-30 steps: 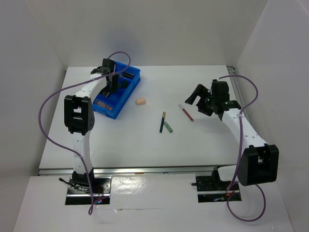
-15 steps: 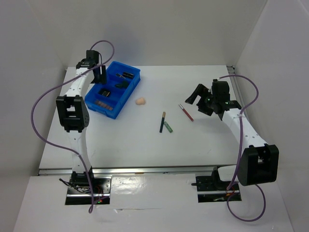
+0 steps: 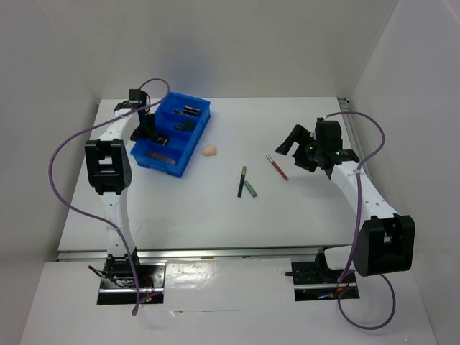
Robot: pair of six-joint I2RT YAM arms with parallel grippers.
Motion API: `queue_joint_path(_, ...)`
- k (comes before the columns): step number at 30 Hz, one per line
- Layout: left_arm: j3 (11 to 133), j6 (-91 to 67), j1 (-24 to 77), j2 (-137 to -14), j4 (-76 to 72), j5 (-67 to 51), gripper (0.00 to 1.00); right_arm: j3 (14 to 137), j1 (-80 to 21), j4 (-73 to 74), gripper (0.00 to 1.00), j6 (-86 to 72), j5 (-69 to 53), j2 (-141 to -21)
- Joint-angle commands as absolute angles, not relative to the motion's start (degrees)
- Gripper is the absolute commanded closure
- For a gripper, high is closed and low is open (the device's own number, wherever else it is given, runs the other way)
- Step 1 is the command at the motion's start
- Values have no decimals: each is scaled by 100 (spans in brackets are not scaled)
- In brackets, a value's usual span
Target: Organize the makeup
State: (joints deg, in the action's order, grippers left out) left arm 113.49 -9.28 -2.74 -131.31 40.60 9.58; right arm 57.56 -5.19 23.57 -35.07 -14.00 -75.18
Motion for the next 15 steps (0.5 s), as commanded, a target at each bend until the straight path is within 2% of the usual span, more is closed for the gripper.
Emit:
queue_joint_path(1,10795,-1046,-246,-12658,3903,414,48,5845,-475,2136,0,-3480,-1433,-7506)
queue_joint_path(4,10530,-1046,-246,-12367,3841,194,68,5845,-475,2136,0,-3480,-1485,-7506)
queue_joint_path(6,10389,-1098,-246,-12130,3841,115,91,5845,-475,2136,0,-3480,-1485,-7506)
queue_joint_path(8,10249,-1099,-246,-11989,3841,114,100,5845,-475,2083,0,-3533,-1538,-7506)
queue_joint_path(15,10248,-862,-79,-11365,3840,465,100,5845,-475,2083,0,-3533,-1538,-7506)
